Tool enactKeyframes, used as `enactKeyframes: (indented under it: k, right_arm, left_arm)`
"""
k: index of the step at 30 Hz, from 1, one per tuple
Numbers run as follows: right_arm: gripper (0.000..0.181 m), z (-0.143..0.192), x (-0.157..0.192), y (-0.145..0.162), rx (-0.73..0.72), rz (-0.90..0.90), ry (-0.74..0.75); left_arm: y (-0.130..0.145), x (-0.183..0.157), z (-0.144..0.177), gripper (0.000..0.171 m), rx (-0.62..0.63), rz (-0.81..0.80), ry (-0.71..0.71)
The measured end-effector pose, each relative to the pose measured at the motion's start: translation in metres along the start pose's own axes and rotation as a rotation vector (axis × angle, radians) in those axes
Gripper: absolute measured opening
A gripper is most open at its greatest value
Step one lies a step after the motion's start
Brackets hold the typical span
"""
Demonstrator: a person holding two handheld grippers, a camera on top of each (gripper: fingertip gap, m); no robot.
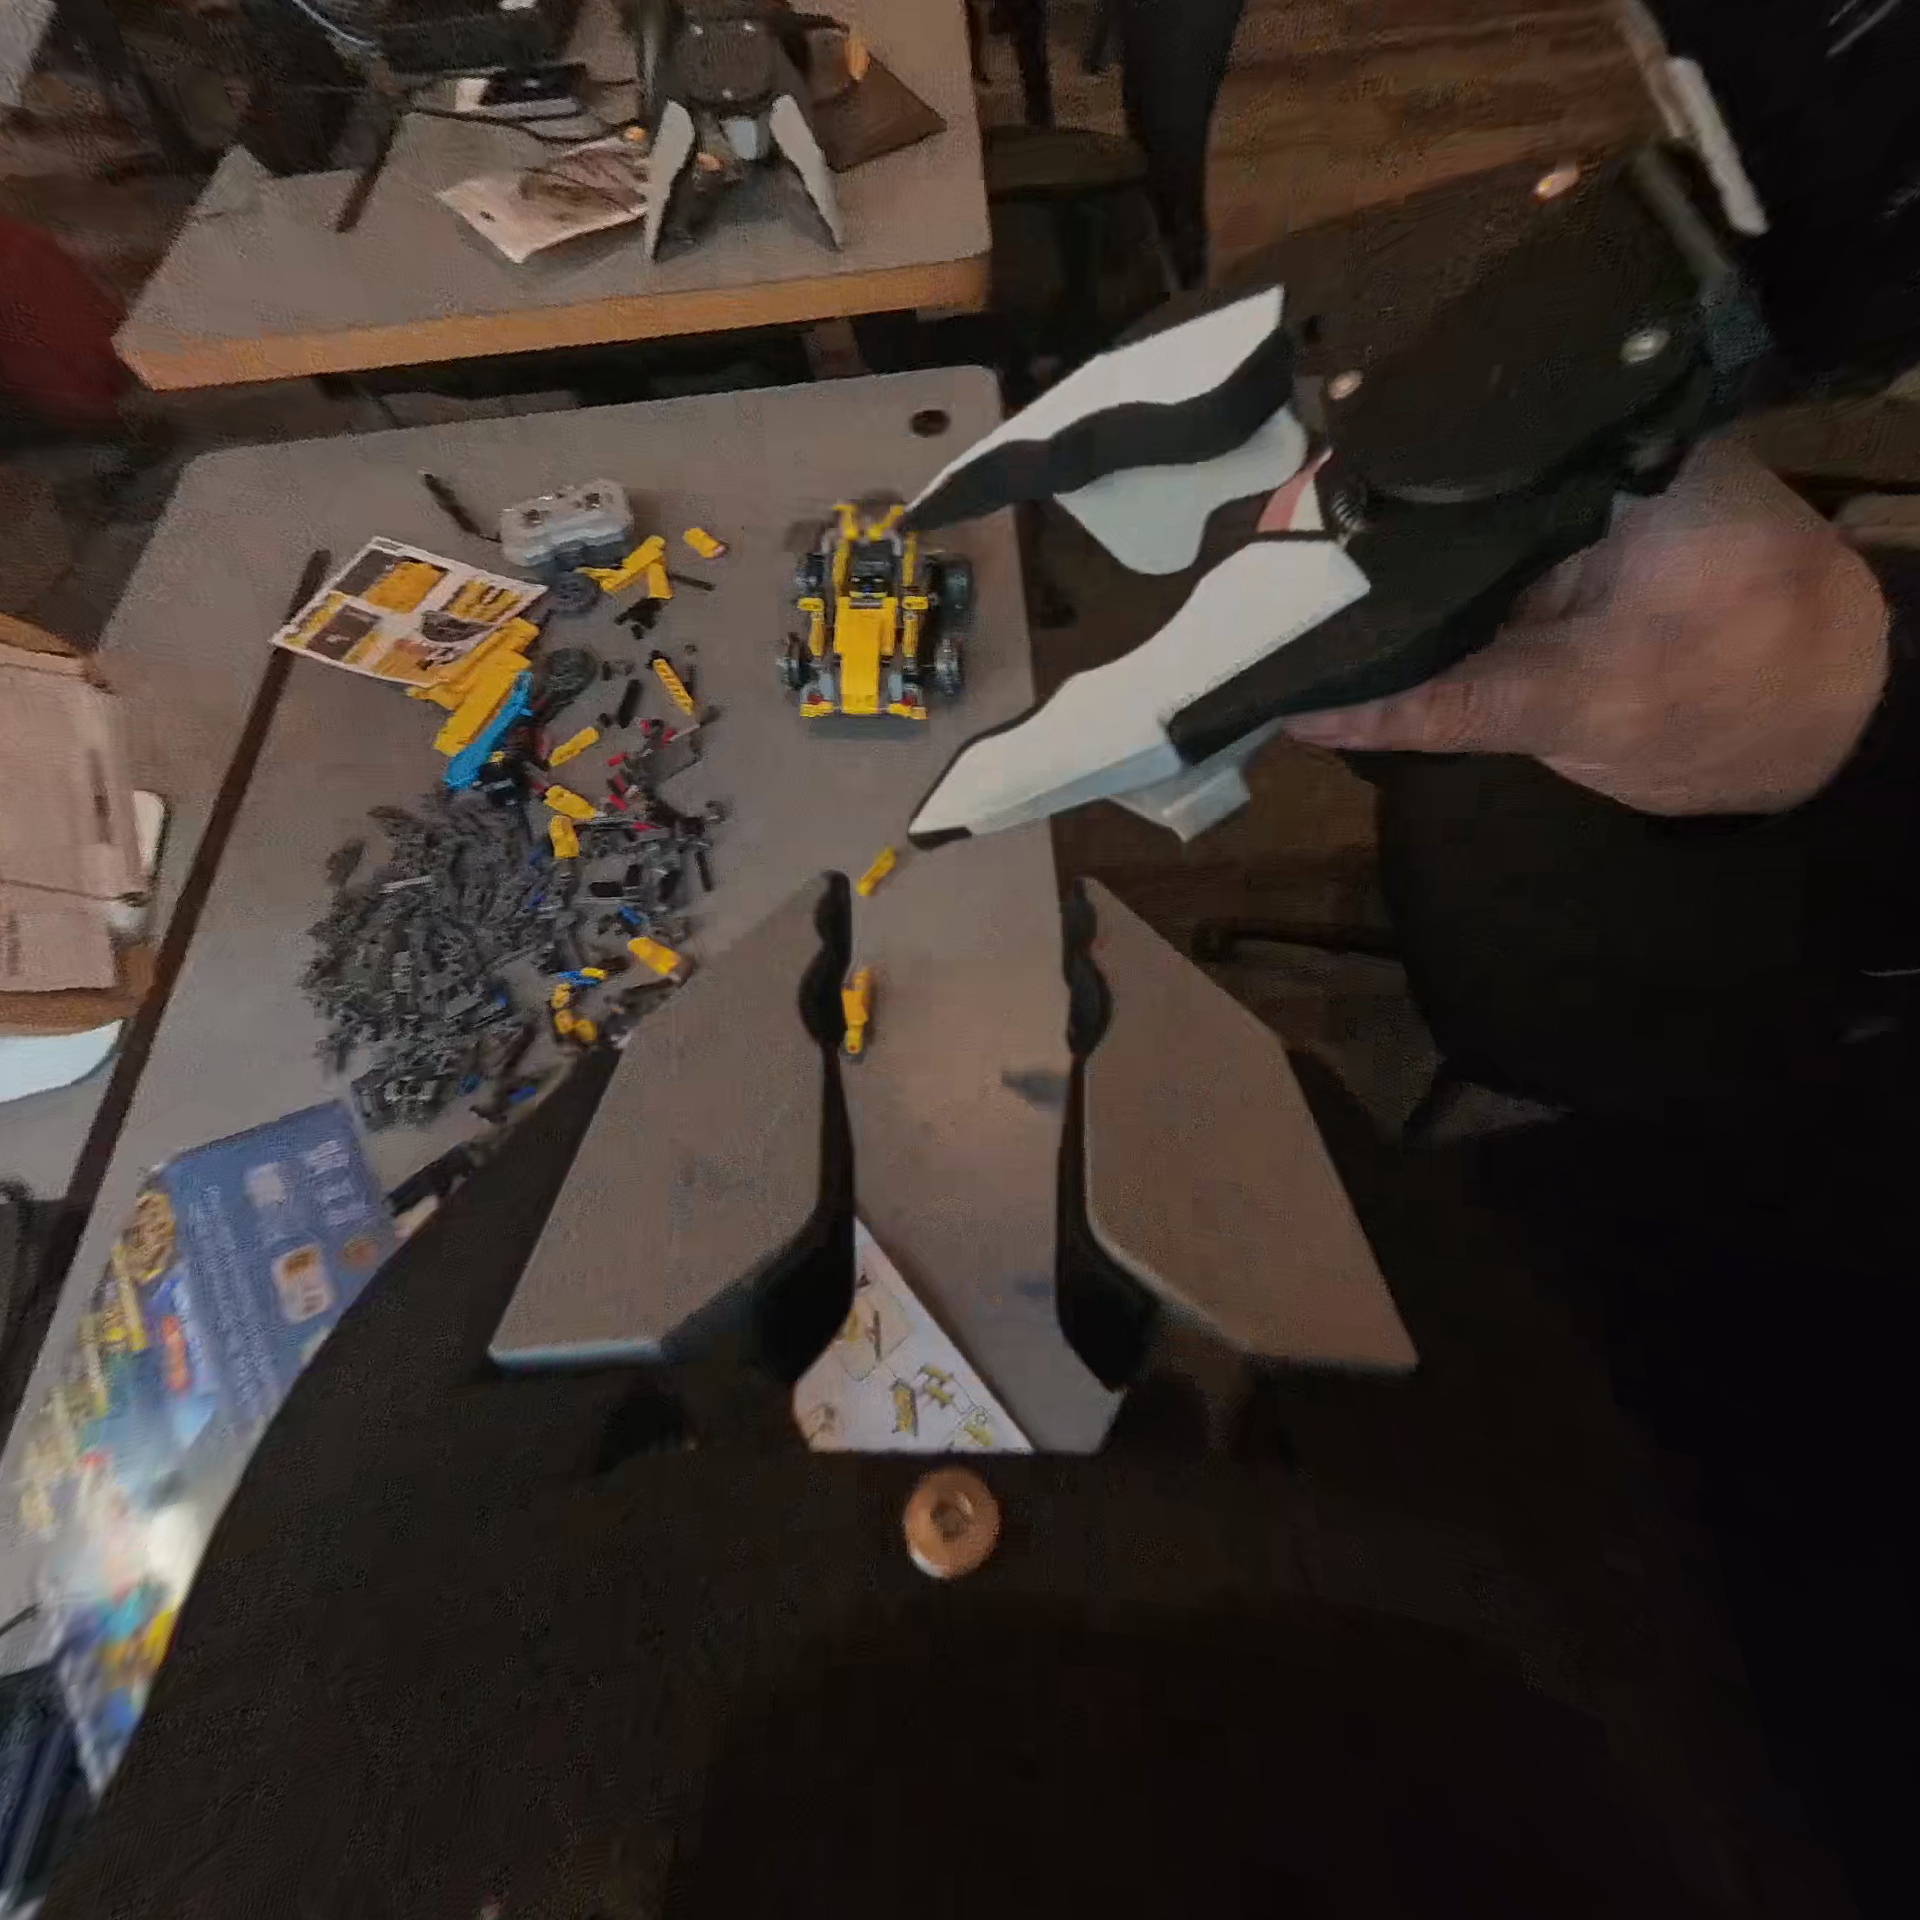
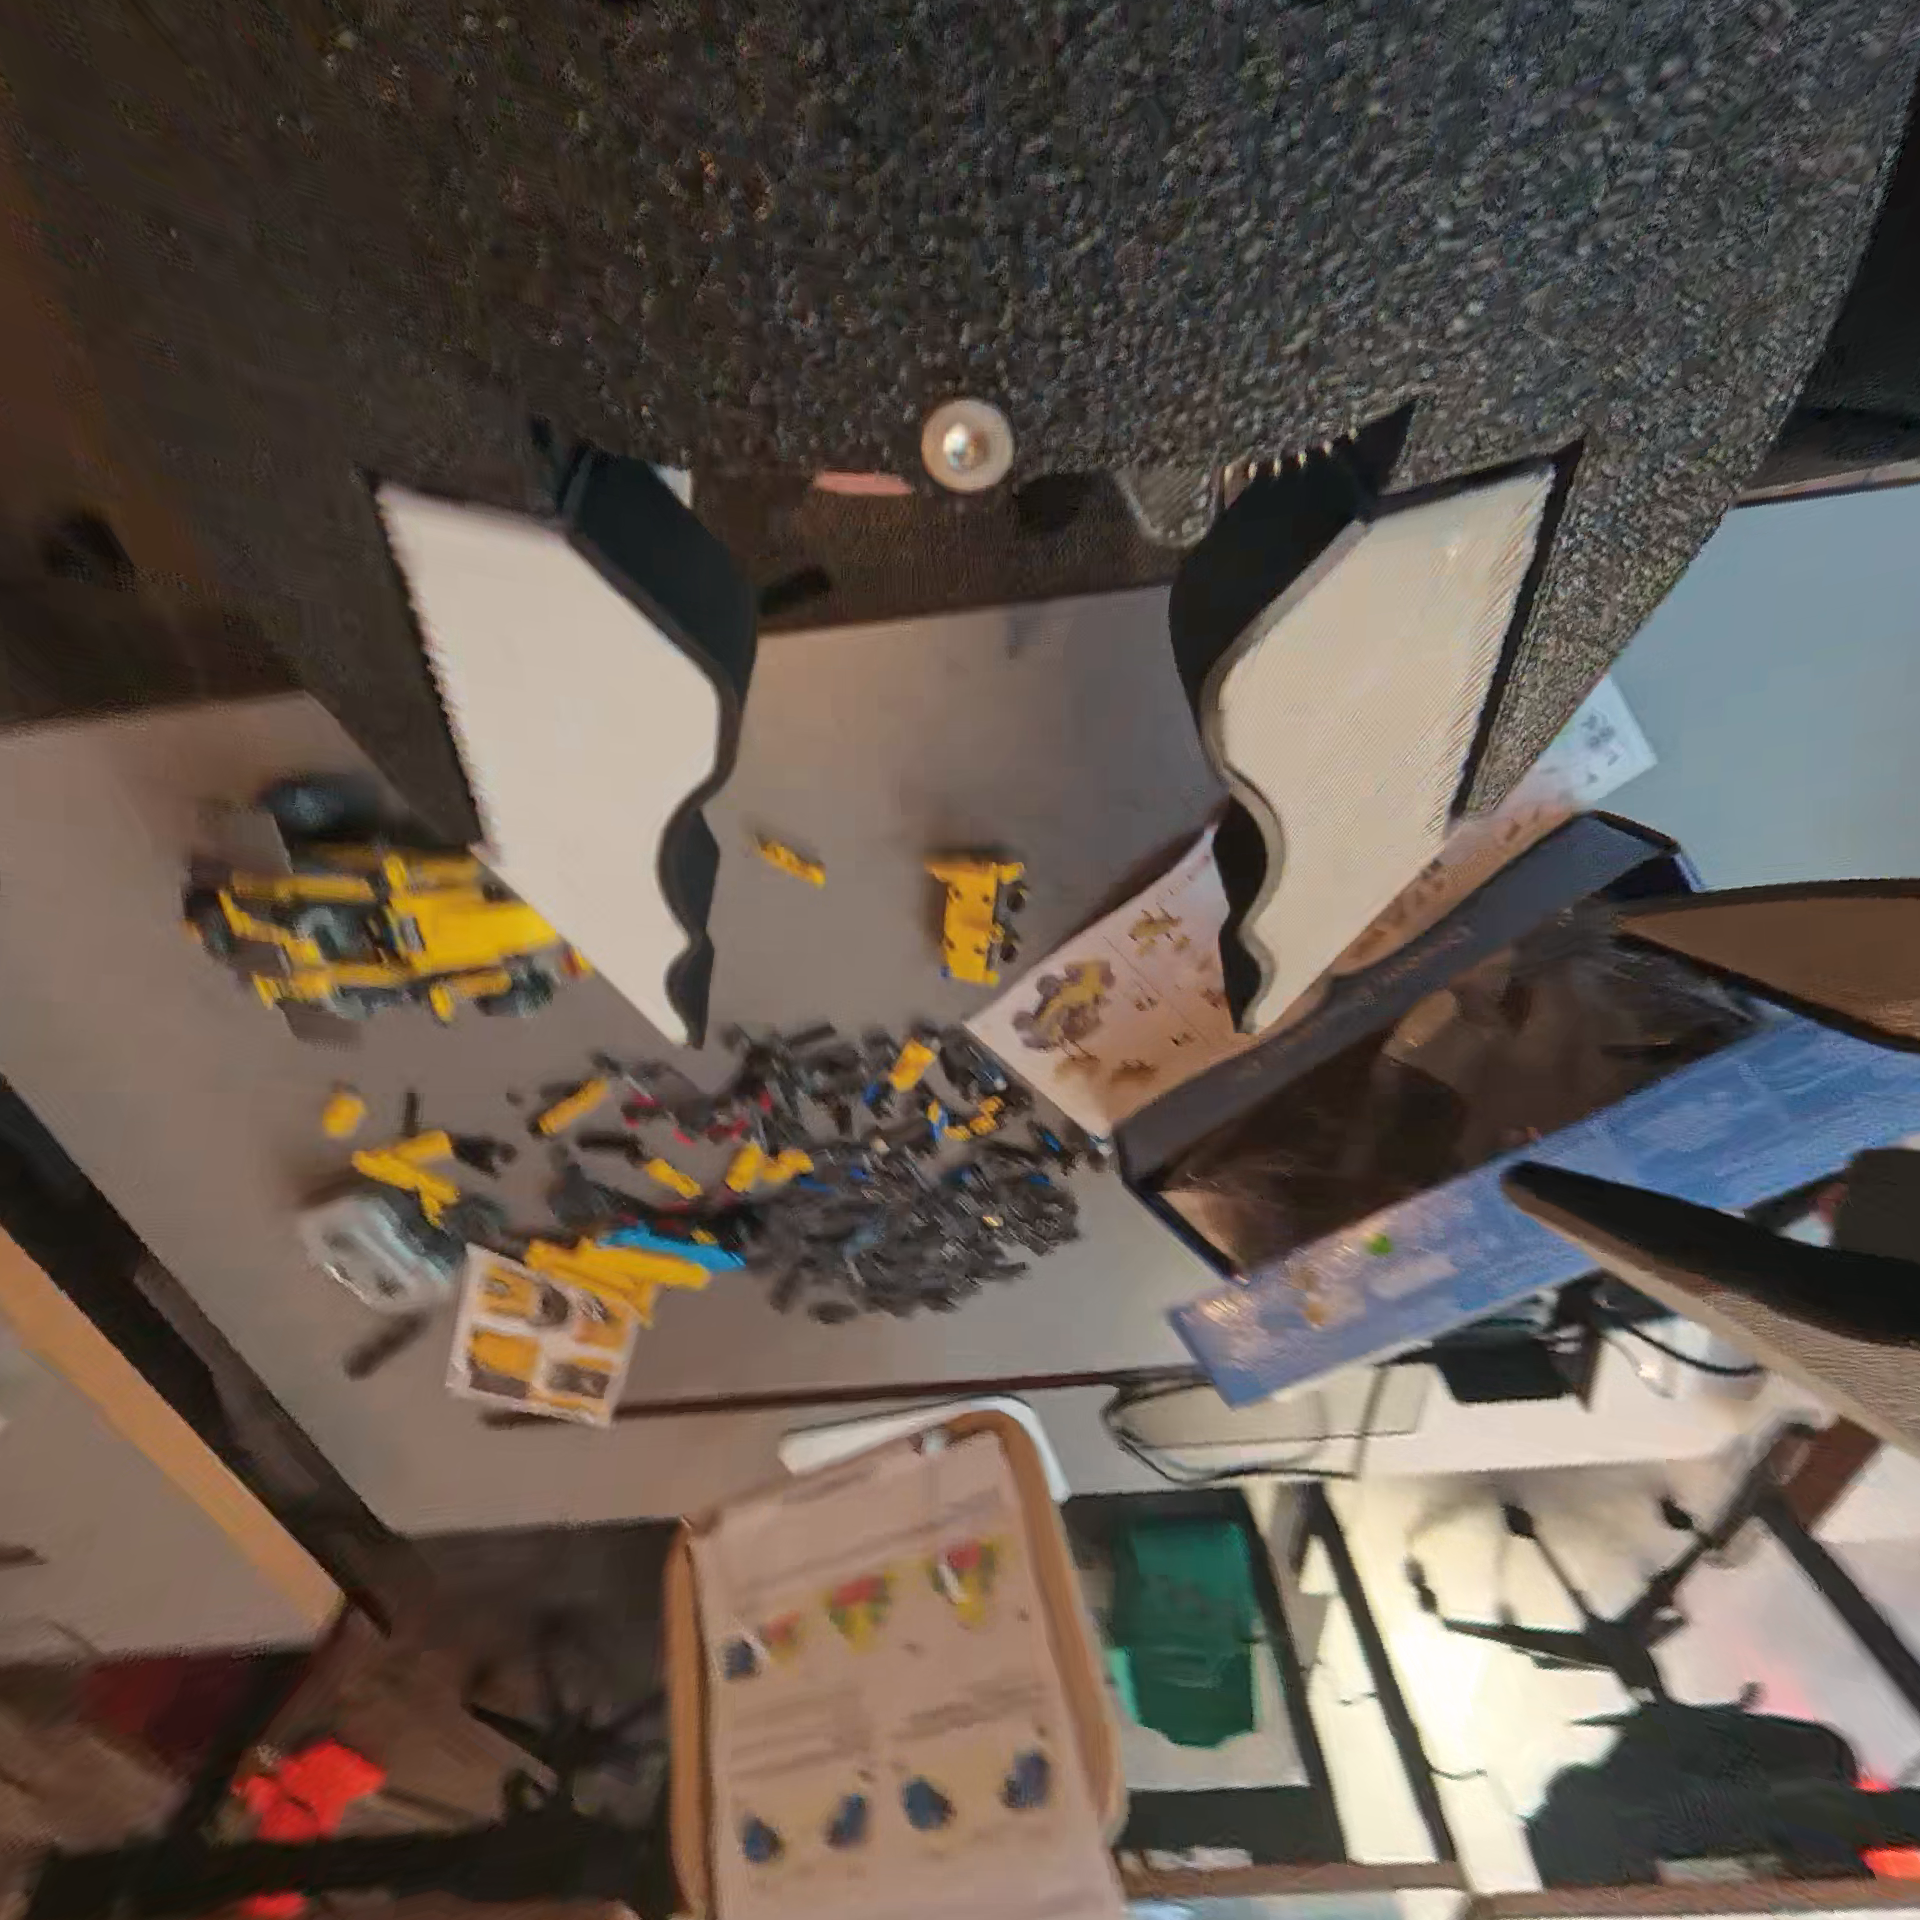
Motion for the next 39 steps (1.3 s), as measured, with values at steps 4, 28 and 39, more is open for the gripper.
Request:
enactKeyframes:
  k: [4,28,39]
  right_arm:
    - [0.094,0.063,-0.057,0.065,0.043,-0.196,0.265]
    - [0.078,0.594,0.009,0.518,0.165,-1.057,1.427]
    - [0.081,0.704,-0.048,0.649,0.275,-0.918,1.167]
  left_arm:
    - [-0.002,-0.060,-0.027,0.033,-0.010,-0.058,0.318]
    - [-0.028,-0.394,-0.047,0.053,0.027,-0.424,1.097]
    - [-0.084,-0.632,-0.118,0.054,0.140,-0.459,1.056]
Point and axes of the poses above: each gripper's, where its closed fingertips meet, z back along the fingers, y out of its underside, x = y × z across the jaws, the point moved 1 cm from there along z, back along the fingers, and after that the axes turned 13 degrees about -z, right-handed, at the moved point
